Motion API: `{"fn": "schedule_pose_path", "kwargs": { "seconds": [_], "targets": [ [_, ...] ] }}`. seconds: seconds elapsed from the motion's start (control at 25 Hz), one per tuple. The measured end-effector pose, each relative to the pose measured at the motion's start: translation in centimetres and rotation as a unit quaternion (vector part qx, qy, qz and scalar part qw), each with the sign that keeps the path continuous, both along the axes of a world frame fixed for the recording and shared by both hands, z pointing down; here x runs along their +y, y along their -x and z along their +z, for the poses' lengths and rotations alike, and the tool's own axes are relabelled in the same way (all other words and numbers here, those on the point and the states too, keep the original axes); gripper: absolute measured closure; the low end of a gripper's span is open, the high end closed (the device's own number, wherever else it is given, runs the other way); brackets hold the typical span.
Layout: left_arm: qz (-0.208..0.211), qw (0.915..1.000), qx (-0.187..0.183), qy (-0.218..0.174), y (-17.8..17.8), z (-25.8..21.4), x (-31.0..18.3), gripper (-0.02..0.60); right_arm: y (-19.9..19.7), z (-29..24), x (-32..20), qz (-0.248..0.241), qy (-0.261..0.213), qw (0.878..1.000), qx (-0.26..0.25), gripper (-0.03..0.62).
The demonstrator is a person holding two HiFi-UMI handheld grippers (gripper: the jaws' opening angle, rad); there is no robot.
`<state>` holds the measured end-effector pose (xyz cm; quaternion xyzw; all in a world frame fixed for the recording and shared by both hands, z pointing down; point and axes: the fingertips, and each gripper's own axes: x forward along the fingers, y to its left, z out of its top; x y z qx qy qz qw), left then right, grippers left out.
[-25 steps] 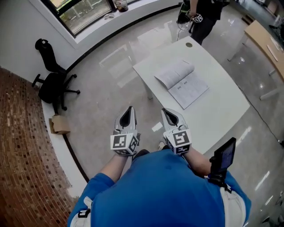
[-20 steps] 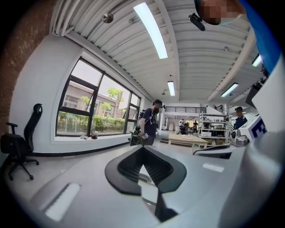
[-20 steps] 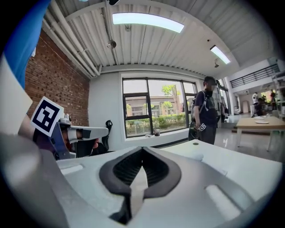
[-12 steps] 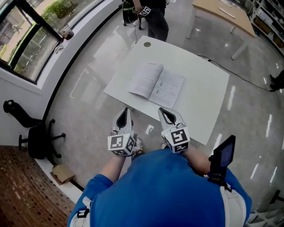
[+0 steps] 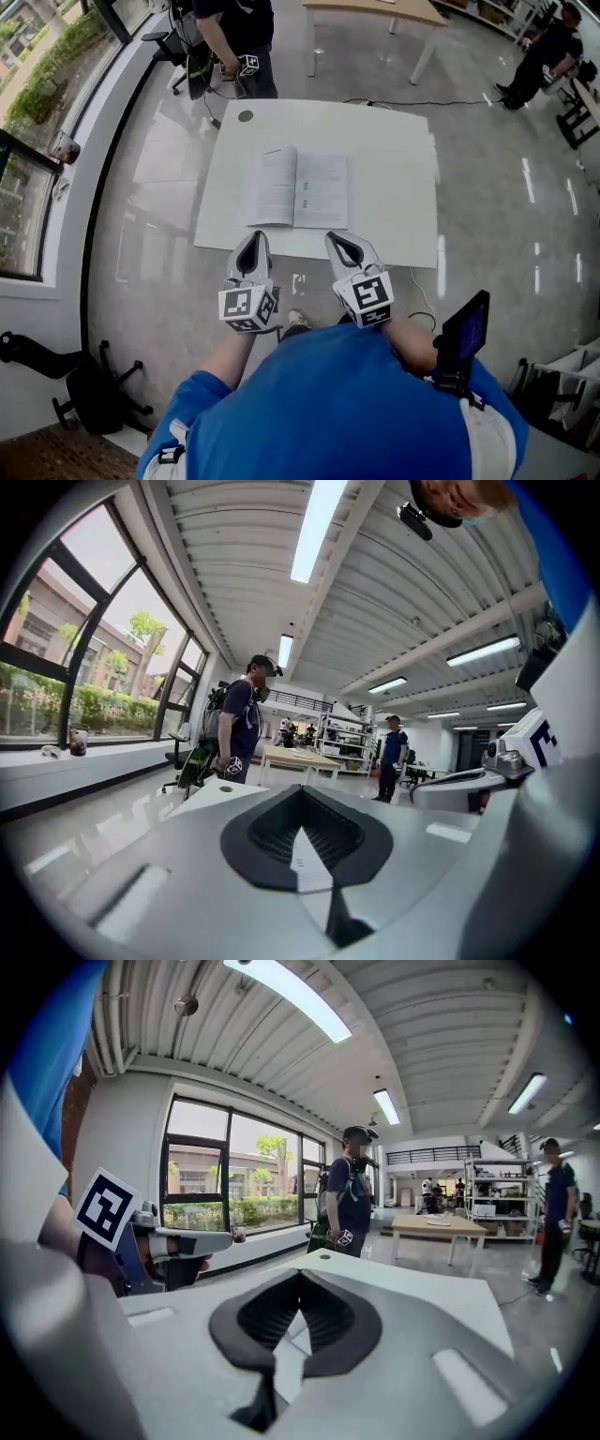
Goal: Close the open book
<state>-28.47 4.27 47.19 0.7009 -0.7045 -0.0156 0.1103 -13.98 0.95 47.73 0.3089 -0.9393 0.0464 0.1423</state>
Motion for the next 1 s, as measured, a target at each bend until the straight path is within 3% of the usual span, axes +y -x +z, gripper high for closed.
{"fn": "schedule_pose_path", "kwargs": {
  "seconds": [0.32, 0.64, 1.0],
  "targets": [
    [0.064, 0.9979, -0.001, -0.006, -1.9, -1.1, -1.8, 0.575, -2.2, -0.8, 0.6, 0.064, -0.002, 0.998, 0.003, 0.591],
    [0.076, 0.997, -0.009, 0.0, -4.3, -1.0, -2.5, 0.575, -4.5, -0.6, -0.4, 0.079, -0.003, 0.997, -0.007, 0.591],
    [0.05, 0.9983, -0.022, 0.02, -4.4, -0.1, -1.3, 0.575, -4.4, -0.1, 0.1, 0.055, -0.001, 0.998, -0.012, 0.591]
  ]
}}
